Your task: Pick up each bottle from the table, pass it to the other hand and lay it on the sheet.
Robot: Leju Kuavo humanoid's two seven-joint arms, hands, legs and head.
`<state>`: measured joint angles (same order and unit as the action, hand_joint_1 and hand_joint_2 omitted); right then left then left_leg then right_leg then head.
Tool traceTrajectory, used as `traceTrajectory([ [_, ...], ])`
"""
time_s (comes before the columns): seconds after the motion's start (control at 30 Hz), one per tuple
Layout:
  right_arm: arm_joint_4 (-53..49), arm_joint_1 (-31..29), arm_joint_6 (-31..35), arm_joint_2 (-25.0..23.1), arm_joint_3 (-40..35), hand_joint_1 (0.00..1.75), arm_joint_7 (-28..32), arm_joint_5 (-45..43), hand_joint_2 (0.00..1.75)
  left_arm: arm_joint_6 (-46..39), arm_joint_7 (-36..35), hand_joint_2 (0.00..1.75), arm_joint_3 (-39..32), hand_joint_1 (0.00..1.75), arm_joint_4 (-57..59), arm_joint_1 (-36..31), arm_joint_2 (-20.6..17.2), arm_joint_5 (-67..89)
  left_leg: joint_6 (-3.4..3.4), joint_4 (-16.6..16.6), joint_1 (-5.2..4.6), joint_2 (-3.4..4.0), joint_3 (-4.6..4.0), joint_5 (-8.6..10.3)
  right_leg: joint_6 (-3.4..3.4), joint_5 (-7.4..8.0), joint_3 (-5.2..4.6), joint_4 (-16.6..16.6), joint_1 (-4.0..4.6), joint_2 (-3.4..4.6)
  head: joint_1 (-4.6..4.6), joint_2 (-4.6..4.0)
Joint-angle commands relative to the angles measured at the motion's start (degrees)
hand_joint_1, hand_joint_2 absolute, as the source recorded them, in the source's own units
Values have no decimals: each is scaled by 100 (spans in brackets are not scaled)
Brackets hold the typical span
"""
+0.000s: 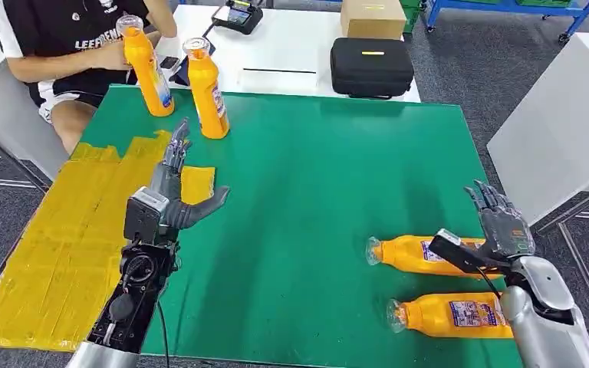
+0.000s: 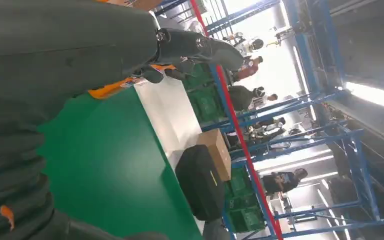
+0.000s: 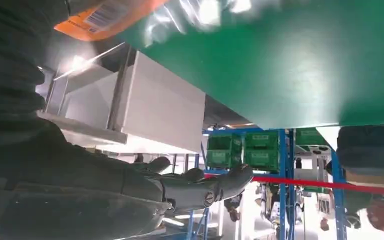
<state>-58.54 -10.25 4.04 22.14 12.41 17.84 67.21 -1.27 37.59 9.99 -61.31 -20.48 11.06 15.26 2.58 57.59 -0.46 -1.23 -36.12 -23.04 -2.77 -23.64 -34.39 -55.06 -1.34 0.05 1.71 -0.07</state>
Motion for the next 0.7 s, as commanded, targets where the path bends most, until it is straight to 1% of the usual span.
traceTrajectory([
  [0.03,1197,-671,3,-16,-110,0,23,67,175,2,-32,175,-122,0,489,-303,-84,-40,-16,-2,6,25,38,-15,16,-6,34,7,8,16,0,0],
  [0.1,1402,-760,-71,39,-113,0,47,30,175,10,-34,175,-139,0,499,-315,-71,-42,-12,-3,5,17,25,-9,12,-3,24,8,7,10,2,0],
  [0.13,1432,-752,-135,61,-111,0,85,-14,175,15,-38,175,-147,0,510,-318,-64,-54,-20,-2,6,27,50,-20,19,-11,46,8,8,15,0,0],
  [0.2,1418,-639,-417,157,-159,0,174,-159,175,129,-58,175,-160,0,571,-345,-61,-140,-12,-4,6,10,27,-9,12,-5,28,8,7,3,2,0],
  [0.23,377,-170,274,-114,104,0,998,-683,175,42,-116,175,-185,0,551,-308,-92,-127,-16,-4,6,13,36,-13,15,-8,37,9,8,4,0,0],
  [0.3,-1752,572,136,-545,273,0,766,-901,175,31,-130,175,-219,0,524,-268,-132,-140,-15,-7,9,3,26,-9,15,-7,28,11,10,-3,0,0],
  [0.33,-2397,712,57,-684,273,0,620,-935,175,33,-130,175,-250,0,523,-265,-122,-140,-23,-8,9,11,43,-18,22,-15,41,8,11,2,2,0],
  [0.37,-2705,766,36,-727,245,0,568,-938,175,38,-131,175,-265,0,527,-275,-111,-142,-17,-7,2,13,26,-11,17,-9,21,2,4,9,-5,0],
  [0.4,-2890,797,43,-738,216,0,559,-956,175,34,-132,175,-274,0,542,-284,-100,-136,-25,-5,3,30,45,-24,25,-19,34,-4,5,22,0,0],
  [0.47,-3023,822,-13,-722,175,0,588,-1043,175,22,-136,175,-291,0,573,-299,-91,-123,-15,-3,1,20,15,-12,14,-7,13,-4,4,14,6,0],
  [0.5,-3024,833,-32,-709,171,0,600,-1063,175,25,-136,175,-295,0,585,-308,-92,-123,-24,-1,1,28,37,-25,22,-20,29,-11,5,16,4,0],
  [0.53,-3013,868,-90,-675,152,0,654,-1141,175,19,-136,175,-305,0,612,-323,-92,-120,-17,-3,4,16,23,-14,16,-12,16,-3,6,7,4,0],
  [0.57,-2970,915,-127,-636,127,0,714,-1185,175,-9,-136,175,-325,0,620,-328,-103,-118,-13,-3,11,7,13,-8,13,-8,9,2,11,1,2,0],
  [0.6,-2895,916,-150,-596,80,0,756,-1183,175,-28,-136,175,-346,0,612,-318,-122,-122,-20,-2,13,14,31,-17,19,-17,26,0,14,4,2,0],
  [0.63,-2813,896,-154,-577,51,0,779,-1174,175,-31,-137,175,-357,0,608,-307,-141,-126,-20,-3,13,12,37,-19,20,-18,32,1,14,2,4,0],
  [0.67,-2721,846,-156,-574,10,0,808,-1169,175,-41,-138,175,-371,0,598,-291,-157,-131,-15,-4,11,11,23,-12,15,-12,18,3,12,3,2,0],
  [0.7,-2576,787,-178,-542,-70,0,857,-1167,175,-39,-138,175,-383,0,584,-267,-169,-133,-20,-3,13,17,40,-19,20,-17,35,4,14,6,0,0],
])
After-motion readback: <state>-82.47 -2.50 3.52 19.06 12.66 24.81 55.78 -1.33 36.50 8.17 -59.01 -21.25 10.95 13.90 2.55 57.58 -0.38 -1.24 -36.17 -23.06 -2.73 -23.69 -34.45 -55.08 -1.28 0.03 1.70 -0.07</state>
